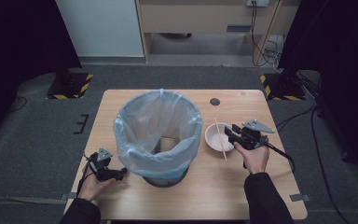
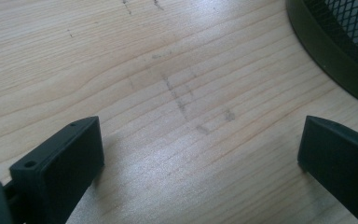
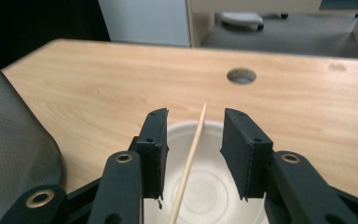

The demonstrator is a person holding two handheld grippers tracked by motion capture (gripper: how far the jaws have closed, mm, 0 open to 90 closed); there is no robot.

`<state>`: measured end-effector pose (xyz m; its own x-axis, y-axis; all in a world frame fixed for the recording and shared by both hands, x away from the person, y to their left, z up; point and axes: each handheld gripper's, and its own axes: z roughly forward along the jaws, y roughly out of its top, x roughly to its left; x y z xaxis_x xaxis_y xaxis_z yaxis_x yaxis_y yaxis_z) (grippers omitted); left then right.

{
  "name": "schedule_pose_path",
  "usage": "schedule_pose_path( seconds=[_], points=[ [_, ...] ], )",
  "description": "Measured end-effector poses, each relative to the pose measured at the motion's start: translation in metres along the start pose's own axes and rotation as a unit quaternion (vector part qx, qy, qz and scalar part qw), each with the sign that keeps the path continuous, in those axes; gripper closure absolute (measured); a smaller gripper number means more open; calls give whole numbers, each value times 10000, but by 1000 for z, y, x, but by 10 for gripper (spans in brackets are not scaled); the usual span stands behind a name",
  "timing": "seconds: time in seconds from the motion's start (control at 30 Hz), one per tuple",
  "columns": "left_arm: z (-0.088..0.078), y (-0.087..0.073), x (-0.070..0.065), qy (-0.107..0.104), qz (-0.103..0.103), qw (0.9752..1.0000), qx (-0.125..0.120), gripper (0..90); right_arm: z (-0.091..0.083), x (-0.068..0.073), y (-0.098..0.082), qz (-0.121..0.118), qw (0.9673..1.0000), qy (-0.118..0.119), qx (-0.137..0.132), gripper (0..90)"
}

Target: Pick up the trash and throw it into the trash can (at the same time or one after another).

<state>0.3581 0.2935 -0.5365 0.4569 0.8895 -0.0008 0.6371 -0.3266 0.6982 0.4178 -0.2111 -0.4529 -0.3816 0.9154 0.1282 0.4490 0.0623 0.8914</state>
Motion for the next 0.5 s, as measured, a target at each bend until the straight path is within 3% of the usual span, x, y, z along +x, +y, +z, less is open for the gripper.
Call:
schedule_pose_path(
  seconds=[0.27, 0.5],
  points=[
    [0, 0, 0, 1, 1, 10000, 0, 0, 20, 2, -15, -71, 9986, -6, 532, 681],
    [1, 0, -1, 11, -18, 10000, -7, 0, 31, 3, -23, 52, 9966, 28, 818, 699]
  ],
)
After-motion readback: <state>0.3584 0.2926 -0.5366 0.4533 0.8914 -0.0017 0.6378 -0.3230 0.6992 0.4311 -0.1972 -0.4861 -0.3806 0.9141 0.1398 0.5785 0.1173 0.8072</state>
